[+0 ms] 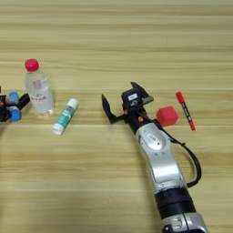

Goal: Move the objects on the table

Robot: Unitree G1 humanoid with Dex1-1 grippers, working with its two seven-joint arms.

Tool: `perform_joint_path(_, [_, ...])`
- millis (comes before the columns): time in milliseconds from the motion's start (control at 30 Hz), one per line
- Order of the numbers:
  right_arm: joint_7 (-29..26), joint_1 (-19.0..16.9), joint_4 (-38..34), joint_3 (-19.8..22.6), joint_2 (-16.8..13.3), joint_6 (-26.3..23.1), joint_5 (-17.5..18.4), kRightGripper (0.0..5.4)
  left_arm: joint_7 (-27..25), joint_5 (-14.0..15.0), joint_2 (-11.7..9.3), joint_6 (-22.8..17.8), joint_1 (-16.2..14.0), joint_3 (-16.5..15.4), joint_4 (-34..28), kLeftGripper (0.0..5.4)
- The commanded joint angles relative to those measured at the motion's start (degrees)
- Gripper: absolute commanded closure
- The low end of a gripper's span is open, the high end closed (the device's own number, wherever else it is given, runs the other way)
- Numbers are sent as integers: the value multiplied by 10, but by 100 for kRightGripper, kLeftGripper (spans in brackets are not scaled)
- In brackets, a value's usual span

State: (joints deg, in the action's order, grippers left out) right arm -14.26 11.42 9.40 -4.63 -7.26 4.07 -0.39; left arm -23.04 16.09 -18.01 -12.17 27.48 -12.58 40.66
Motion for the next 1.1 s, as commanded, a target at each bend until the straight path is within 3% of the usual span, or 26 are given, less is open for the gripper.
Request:
perform_joint_path(33, [-3, 8, 4, -2, -3, -5, -1, 0, 6, 4, 5, 8, -2, -11, -4, 3])
perform_joint_path(467, [-4, 10, 11, -3, -2, -1, -1, 0, 8, 16, 18, 36, 7, -43, -7, 3])
perform_joint_path(1100, [-6, 12, 19, -5, -3, 3, -2, 0, 3, 76, 30, 119, 26, -100, -29, 3])
